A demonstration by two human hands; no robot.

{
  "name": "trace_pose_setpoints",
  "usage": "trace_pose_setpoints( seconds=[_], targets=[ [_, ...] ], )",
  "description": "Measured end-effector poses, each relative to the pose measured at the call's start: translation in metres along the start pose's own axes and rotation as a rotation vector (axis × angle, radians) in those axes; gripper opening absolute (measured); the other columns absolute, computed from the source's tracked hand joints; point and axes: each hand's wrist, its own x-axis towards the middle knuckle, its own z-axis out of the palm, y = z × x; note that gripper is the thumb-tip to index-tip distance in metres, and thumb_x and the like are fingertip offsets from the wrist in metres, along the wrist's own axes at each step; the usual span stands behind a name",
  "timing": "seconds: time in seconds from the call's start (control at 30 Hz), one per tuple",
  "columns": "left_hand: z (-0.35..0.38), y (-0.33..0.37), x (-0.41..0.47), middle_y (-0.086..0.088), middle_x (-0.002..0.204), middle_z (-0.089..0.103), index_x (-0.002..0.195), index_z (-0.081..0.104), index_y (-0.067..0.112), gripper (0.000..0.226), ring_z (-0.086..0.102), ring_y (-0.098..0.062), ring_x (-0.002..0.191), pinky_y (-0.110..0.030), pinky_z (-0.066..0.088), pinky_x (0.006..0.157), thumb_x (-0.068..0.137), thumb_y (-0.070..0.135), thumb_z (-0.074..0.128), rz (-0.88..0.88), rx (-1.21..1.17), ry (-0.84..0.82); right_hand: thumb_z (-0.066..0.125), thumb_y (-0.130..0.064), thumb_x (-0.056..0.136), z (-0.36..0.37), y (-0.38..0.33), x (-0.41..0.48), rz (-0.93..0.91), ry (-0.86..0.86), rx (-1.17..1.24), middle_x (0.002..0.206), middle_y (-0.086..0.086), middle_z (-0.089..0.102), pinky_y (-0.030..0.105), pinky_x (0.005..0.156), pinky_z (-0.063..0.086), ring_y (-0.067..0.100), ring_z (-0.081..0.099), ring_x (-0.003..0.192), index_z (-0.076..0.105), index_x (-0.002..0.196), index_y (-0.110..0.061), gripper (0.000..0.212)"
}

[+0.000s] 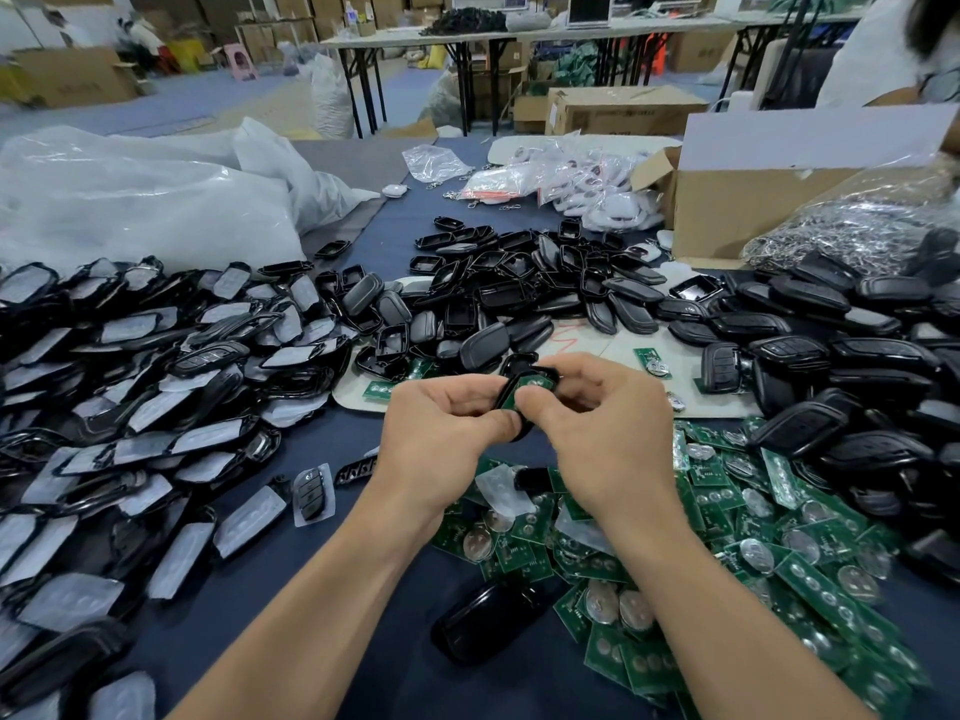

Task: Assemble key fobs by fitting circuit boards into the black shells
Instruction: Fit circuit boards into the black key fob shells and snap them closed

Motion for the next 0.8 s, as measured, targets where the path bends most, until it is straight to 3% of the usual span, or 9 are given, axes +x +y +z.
trace_pose_setpoints(
  seconds=[0.07,0.13,0.23,0.37,0.53,0.6,0.67,0.73,0.8],
  targets=[
    [0.000,0.000,-0.001,0.000,0.092,0.082,0.097,0.084,0.025,0.028,0.078,-0.018,0.094,-0.032,0.061,0.084,0.081,0.004,0.077,0.037,0.072,-0.037,0.086,-0.017,0.077,-0.002,0.001,0.003,0.077,0.004,0.104,0.059,-0.006,0.070,0.032,0.053,0.055,0.010,0.062,0.051,0.076,0.077,-0.043,0.027],
    [0.000,0.002,0.000,0.001,0.095,0.082,0.103,0.083,0.027,0.025,0.077,-0.019,0.097,-0.039,0.061,0.090,0.083,0.014,0.075,0.027,0.121,-0.100,0.087,-0.013,0.074,-0.005,0.001,0.003,0.138,0.004,0.186,0.058,-0.001,0.070,0.036,0.053,0.054,0.014,0.063,0.050,0.077,0.078,-0.044,0.032],
    [-0.001,0.002,0.002,0.001,0.093,0.082,0.102,0.084,0.026,0.027,0.079,-0.019,0.093,-0.041,0.062,0.088,0.086,0.005,0.078,0.011,0.171,-0.116,0.084,-0.020,0.069,-0.004,0.004,0.003,0.185,-0.022,0.215,0.059,-0.001,0.069,0.038,0.055,0.054,0.015,0.063,0.053,0.078,0.079,-0.037,0.021],
    [-0.006,0.006,-0.001,0.008,0.087,0.081,0.094,0.084,0.033,0.031,0.077,-0.007,0.084,-0.020,0.058,0.072,0.085,0.004,0.079,0.038,0.209,-0.045,0.080,-0.009,0.082,-0.004,0.002,0.004,0.182,-0.119,0.220,0.061,0.002,0.070,0.030,0.058,0.053,0.013,0.060,0.052,0.077,0.077,-0.023,0.015],
    [-0.007,0.010,-0.010,0.013,0.080,0.079,0.102,0.081,0.040,0.030,0.078,-0.012,0.079,-0.041,0.064,0.077,0.083,0.020,0.069,0.079,0.397,-0.118,0.079,-0.003,0.081,-0.009,-0.002,0.004,0.185,-0.208,0.127,0.064,0.006,0.074,0.023,0.051,0.052,0.013,0.062,0.049,0.082,0.089,-0.023,0.022],
    [-0.008,0.013,-0.009,0.012,0.077,0.079,0.097,0.081,0.043,0.031,0.077,-0.015,0.075,-0.041,0.065,0.073,0.082,0.017,0.074,0.082,0.379,-0.042,0.080,-0.014,0.083,-0.010,-0.004,0.005,0.174,-0.221,0.079,0.067,0.002,0.076,0.028,0.056,0.055,0.014,0.068,0.053,0.080,0.100,-0.028,0.022],
    [-0.011,0.015,-0.003,0.017,0.075,0.078,0.087,0.079,0.043,0.034,0.076,-0.006,0.072,-0.026,0.062,0.066,0.084,0.009,0.078,0.090,0.341,0.103,0.078,-0.025,0.086,-0.007,-0.004,0.005,0.131,-0.176,-0.020,0.075,-0.010,0.078,0.026,0.064,0.057,0.007,0.072,0.062,0.078,0.105,-0.033,0.021],
    [-0.021,0.016,0.006,0.016,0.076,0.078,0.087,0.076,0.039,0.036,0.076,-0.005,0.071,-0.016,0.057,0.062,0.086,0.002,0.078,0.046,0.220,0.282,0.076,-0.026,0.088,-0.002,-0.007,0.005,0.077,-0.142,-0.112,0.083,-0.021,0.077,0.011,0.070,0.054,-0.006,0.071,0.078,0.078,0.104,-0.036,0.019],
    [-0.038,0.018,0.016,0.007,0.075,0.079,0.089,0.076,0.023,0.027,0.076,-0.014,0.068,-0.019,0.058,0.060,0.087,-0.004,0.076,-0.040,-0.049,0.477,0.072,-0.016,0.091,0.007,-0.012,0.009,0.026,-0.175,-0.212,0.091,-0.022,0.075,-0.001,0.072,0.046,-0.013,0.067,0.087,0.078,0.106,-0.034,0.024]
  ],
)
